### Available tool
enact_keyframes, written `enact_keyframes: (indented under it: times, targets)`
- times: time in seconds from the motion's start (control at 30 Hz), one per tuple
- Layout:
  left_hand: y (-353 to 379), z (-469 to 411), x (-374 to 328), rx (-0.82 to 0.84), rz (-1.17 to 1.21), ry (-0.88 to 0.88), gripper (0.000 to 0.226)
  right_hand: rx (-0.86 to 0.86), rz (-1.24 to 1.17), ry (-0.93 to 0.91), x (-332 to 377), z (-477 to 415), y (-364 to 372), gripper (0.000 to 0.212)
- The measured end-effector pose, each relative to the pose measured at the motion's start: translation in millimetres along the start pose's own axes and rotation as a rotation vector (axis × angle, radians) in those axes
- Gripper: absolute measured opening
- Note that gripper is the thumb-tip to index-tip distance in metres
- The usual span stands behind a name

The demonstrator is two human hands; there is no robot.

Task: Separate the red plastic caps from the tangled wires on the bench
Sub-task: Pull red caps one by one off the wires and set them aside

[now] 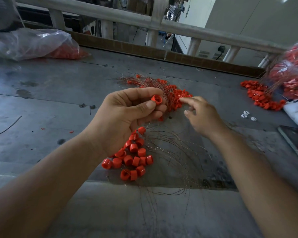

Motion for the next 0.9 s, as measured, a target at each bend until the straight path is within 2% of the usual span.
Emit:
enact_keyframes:
  times: [0.13, 0.27, 0.4, 0.53, 0.67, 0.8, 0.9]
  targets:
    - [1, 2, 0, 0.003, -0.015, -0.005, 0.026, 0.097, 0.071, -0.076, 0, -2, 12, 0.046]
    - [0, 1, 0, -0.010, -0.015, -0.009, 0.026, -0.025, 0.084, -0.009, -5, -3, 6, 0.029]
    - [0, 2, 1, -0.017, -0.011, -0.017, 0.025, -0.084, 0.058, 0.057, -10, -3, -2, 0.028]
    - [1, 2, 1, -0.024, -0.025, -0.019, 0.027, -0.026, -0.015, 0.011, -2, -1, 3, 0.033]
    - [1, 2, 1, -0.025, -0.025, -0.021, 0.025, 0.055, 0.028, -0.022, 1, 0, 14, 0.031]
    - [0, 1, 1, -0.026, -0.026, -0.024, 0.025, -0.017, 0.023, 0.000, -2, -1, 11, 0.015]
    - [0, 2, 1, -0.017, -0.030, -0.022, 0.025, -0.037, -0.039, 0.027, -3, 0, 9, 0.020]
Point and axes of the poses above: each hand's wrist, its own z-axis away from the middle knuckle, its own y-axis out of the palm, x = y × z, the point moved 2 cm from there along -z, towards the middle knuckle, and after that the axes turned 14 degrees about -x, right-handed, at the moved point
